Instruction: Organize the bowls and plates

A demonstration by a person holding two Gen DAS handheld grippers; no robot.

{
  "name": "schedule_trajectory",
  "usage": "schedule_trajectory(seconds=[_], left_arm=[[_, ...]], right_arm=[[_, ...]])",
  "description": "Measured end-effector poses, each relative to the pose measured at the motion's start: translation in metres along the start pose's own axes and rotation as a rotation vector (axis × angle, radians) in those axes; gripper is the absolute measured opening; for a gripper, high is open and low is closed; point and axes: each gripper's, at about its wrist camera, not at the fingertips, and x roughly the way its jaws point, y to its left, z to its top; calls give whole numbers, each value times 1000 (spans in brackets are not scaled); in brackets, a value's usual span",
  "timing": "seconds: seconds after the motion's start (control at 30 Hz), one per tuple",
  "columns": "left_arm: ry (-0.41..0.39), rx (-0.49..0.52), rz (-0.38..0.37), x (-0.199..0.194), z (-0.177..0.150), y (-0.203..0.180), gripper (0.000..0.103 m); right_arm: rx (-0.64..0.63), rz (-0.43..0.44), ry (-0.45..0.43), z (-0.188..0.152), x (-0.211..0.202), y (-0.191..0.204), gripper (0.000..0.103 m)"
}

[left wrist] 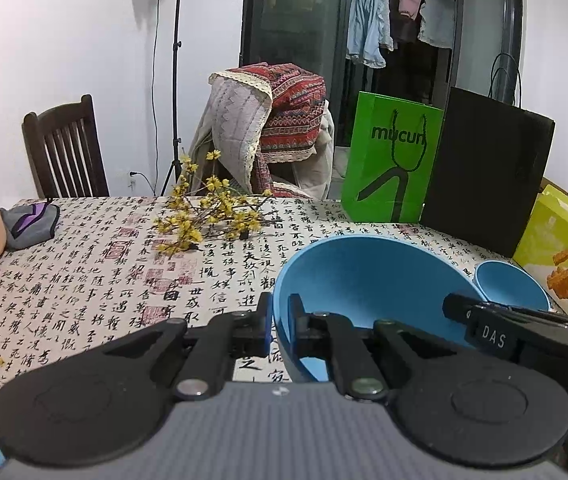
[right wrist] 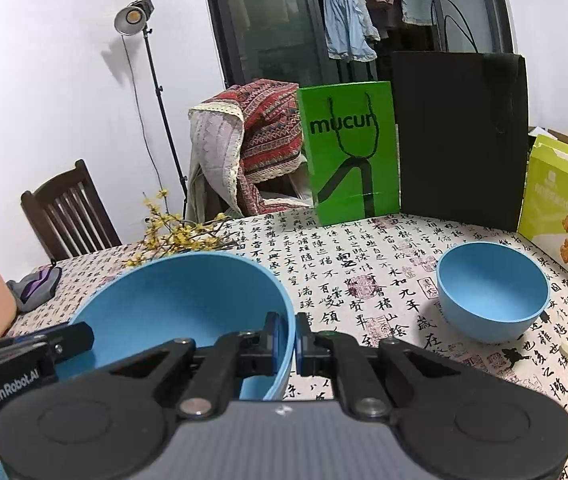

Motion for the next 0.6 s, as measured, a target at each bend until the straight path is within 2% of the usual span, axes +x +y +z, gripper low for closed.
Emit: schedule_trajectory(seconds=[0.6], left_arm=[[-20,-51,52,-35,-22,32,8]], right_arm=[[-39,69,-12,-23,-24,31,8]])
